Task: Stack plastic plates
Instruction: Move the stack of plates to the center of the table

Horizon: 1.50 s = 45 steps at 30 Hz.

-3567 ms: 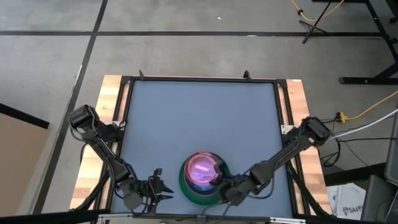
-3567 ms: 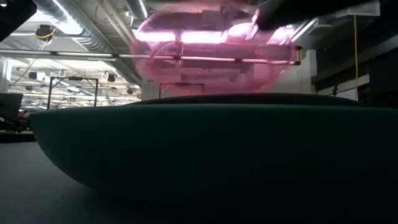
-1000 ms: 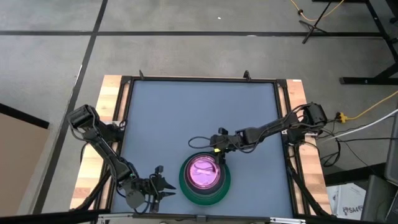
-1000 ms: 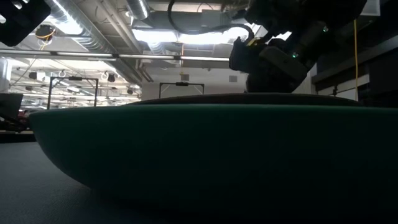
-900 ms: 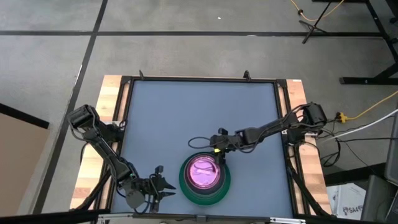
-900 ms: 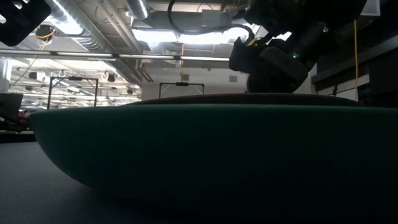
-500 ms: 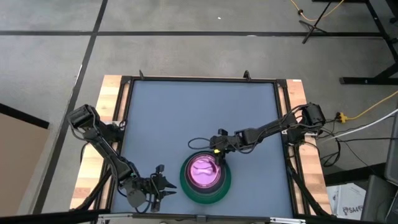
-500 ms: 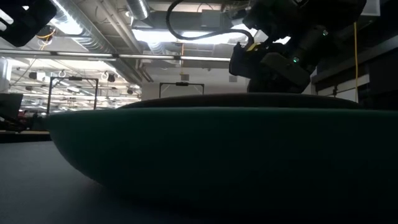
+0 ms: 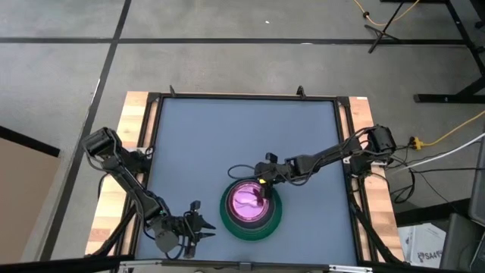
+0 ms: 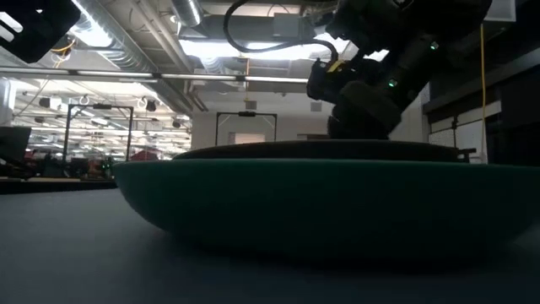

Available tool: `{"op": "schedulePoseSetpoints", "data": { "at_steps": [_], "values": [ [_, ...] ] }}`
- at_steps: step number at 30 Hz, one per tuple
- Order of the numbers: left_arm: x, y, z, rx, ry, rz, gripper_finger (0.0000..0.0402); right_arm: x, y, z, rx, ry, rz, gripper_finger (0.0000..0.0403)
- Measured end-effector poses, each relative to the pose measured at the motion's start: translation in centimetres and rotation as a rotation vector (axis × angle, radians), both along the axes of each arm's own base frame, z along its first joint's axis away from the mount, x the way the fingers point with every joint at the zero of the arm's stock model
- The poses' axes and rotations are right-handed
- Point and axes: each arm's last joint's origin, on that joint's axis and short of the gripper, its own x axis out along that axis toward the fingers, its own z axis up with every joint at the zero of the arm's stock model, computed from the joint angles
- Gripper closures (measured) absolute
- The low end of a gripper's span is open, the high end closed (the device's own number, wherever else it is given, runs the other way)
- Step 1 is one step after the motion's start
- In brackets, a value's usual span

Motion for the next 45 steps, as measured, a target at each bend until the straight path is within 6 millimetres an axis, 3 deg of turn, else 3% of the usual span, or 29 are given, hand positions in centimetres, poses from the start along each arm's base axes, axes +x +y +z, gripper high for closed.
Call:
{"op": "schedulePoseSetpoints", "data": {
  "at_steps": [4,12,27,35,45],
  "values": [
    [0.0,0.0,0.0,0.000,0.000,0.000,0.0319,0.7,-1.1,0.7,-0.025,-0.029,-0.030,0.0400],
    [0.0,0.0,0.0,0.001,0.000,-0.001,0.0319,1.2,-5.3,0.9,-0.065,-0.031,-0.122,0.0401],
    [0.0,0.0,0.0,0.024,-0.002,-0.012,0.0319,0.9,-12.4,1.1,-0.146,-0.043,-0.098,0.0402],
    [0.0,0.0,0.0,0.024,-0.003,-0.013,0.0319,0.8,-12.9,1.1,-0.148,-0.041,-0.102,0.0394],
    [1.3,1.2,0.0,0.097,0.013,-0.055,0.0319,0.3,-12.8,1.2,-0.152,0.009,-0.096,0.0285]
  ]
}}
